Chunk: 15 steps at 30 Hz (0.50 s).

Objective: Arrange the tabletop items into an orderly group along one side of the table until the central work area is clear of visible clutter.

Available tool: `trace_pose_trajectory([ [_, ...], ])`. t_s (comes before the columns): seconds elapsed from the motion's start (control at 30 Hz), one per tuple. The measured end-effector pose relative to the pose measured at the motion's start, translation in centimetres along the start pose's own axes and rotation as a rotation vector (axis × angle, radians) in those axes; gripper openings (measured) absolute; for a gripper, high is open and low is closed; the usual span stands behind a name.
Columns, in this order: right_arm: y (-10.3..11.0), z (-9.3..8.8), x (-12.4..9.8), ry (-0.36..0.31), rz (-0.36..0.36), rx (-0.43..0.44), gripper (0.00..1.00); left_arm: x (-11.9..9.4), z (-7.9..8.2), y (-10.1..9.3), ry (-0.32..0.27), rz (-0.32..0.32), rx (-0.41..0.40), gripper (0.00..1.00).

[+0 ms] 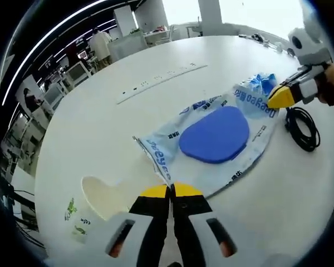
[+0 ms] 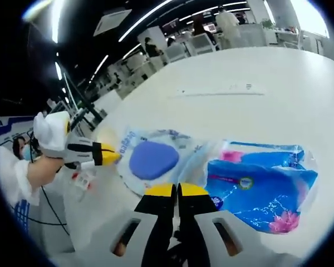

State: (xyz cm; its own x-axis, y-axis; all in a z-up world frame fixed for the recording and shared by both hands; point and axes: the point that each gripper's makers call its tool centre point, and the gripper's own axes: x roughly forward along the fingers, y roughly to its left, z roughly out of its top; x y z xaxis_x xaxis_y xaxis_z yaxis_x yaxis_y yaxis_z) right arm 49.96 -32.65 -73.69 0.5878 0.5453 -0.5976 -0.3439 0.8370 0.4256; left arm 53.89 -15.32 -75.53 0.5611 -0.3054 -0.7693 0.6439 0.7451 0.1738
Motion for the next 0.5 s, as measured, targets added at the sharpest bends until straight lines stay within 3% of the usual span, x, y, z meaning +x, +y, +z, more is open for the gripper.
trace_pose_trajectory([
  [0.13, -0.36, -0.47, 0.11, 0.007, -0.008, 0.008, 0.00, 0.09, -0.16, 0.01, 0.004, 0.001, -0.005, 0.00],
  [0.3, -0.44, -0.67, 0.15, 0.005, -0.013, 0.021, 0.00, 0.33, -0.39, -0.30, 0.024, 0.009, 0.052, 0.00],
  [0.5, -0.54, -0.89, 0.22, 0.008, -0.018, 0.030, 0.00, 0.33, -0.45, -0.11, 0.017, 0.005, 0.014, 0.00],
])
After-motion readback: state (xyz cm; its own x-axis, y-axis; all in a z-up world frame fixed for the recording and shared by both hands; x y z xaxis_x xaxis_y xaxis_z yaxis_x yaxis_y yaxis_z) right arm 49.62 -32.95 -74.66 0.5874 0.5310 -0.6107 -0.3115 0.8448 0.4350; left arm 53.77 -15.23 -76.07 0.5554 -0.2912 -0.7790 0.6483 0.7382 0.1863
